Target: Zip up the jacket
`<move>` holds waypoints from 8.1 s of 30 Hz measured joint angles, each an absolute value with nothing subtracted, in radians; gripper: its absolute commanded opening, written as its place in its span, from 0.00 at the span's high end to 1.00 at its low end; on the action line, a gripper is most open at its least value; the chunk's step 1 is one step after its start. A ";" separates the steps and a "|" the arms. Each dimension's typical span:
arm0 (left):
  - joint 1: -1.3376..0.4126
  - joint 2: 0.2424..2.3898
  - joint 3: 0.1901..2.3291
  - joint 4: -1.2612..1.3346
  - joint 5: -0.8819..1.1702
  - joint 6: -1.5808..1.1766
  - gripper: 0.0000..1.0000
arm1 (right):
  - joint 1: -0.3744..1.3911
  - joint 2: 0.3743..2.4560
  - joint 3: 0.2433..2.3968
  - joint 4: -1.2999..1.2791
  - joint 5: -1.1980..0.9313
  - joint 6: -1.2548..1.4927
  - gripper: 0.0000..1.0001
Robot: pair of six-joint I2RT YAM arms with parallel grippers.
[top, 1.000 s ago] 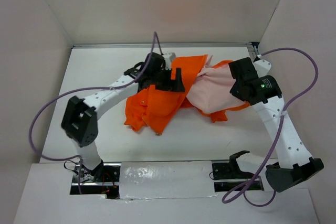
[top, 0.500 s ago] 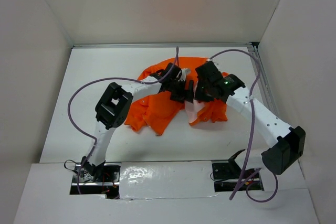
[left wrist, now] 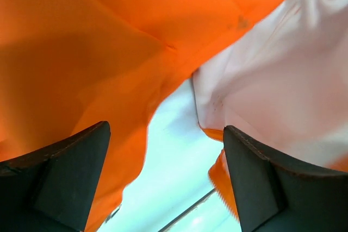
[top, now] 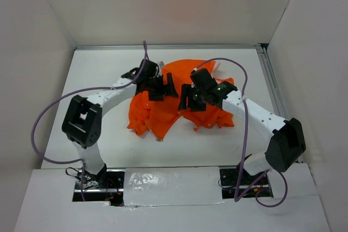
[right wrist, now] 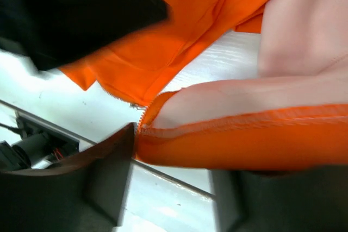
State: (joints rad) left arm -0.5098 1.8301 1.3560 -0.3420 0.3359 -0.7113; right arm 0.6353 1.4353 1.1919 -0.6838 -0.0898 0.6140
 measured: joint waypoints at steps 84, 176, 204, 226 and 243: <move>-0.792 1.508 1.126 -0.408 0.405 -0.613 0.01 | 0.262 1.510 1.330 -0.752 0.151 0.416 0.00; -0.548 1.536 1.004 -0.423 0.269 -0.594 0.01 | 0.538 1.110 1.476 -0.936 0.322 0.640 1.00; -0.562 1.536 1.081 -0.414 0.234 -0.575 1.00 | 0.085 1.113 1.289 -0.800 0.317 0.617 1.00; -1.002 1.854 1.253 -0.470 -0.072 -0.326 0.06 | 0.012 1.093 1.229 -0.784 0.223 0.553 1.00; -0.981 2.030 1.459 -0.564 -0.220 -0.438 1.00 | -0.040 1.102 1.158 -0.762 0.157 0.508 1.00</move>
